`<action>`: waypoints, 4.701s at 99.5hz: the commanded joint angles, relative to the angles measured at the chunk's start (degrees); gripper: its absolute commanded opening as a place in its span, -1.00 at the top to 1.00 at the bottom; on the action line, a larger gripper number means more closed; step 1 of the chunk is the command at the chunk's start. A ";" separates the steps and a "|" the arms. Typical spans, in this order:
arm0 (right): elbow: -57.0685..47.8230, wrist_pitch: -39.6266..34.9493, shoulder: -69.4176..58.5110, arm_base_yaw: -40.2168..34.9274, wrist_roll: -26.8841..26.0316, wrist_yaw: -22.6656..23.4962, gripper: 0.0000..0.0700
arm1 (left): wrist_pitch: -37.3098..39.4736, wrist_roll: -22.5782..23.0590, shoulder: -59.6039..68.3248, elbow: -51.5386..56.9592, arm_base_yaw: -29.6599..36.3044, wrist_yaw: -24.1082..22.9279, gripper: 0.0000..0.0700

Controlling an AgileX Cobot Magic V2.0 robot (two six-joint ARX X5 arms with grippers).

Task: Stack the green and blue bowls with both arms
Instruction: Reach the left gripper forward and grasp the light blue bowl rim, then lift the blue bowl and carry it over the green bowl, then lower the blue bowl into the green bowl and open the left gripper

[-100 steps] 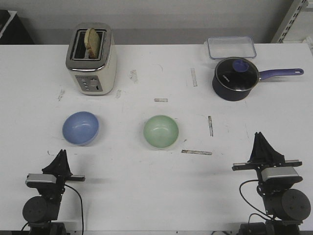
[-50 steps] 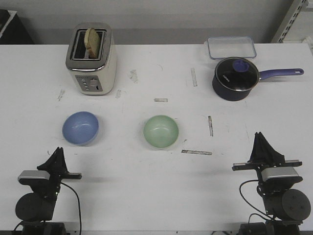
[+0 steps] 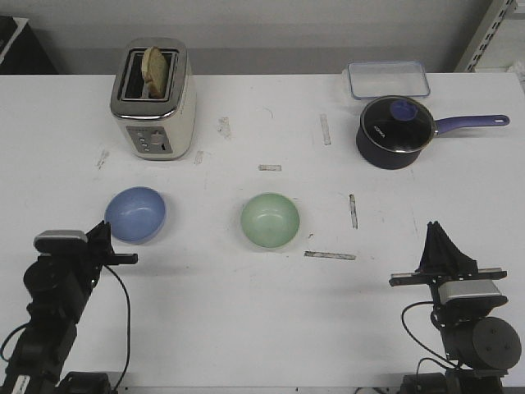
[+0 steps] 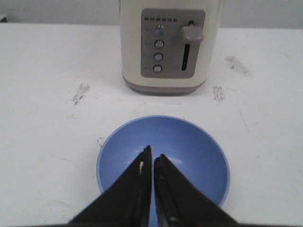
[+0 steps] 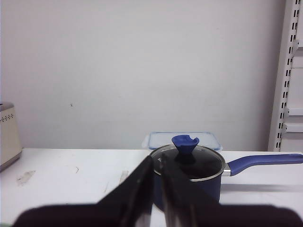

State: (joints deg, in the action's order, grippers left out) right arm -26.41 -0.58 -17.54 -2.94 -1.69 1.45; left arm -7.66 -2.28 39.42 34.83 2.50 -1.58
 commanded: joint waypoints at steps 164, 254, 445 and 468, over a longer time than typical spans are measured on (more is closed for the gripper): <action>-0.13 0.61 -0.02 -0.04 0.33 0.02 0.96 | -34.86 -12.76 55.32 37.09 -15.85 19.65 0.20; -0.13 0.61 -0.02 -0.04 0.31 0.02 0.96 | -42.95 -16.44 57.77 55.25 1.46 19.67 1.00; -0.13 0.59 -0.02 -0.04 0.33 0.02 0.96 | -40.81 -22.14 70.82 69.88 29.40 20.02 0.15; -0.13 0.59 -0.02 -0.04 0.33 0.02 0.96 | -37.83 -13.86 66.34 68.22 29.31 20.00 0.15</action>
State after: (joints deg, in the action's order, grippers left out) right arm -26.41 -0.58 -17.54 -2.94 -1.72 1.45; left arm -46.76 -21.37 106.43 102.94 31.42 18.20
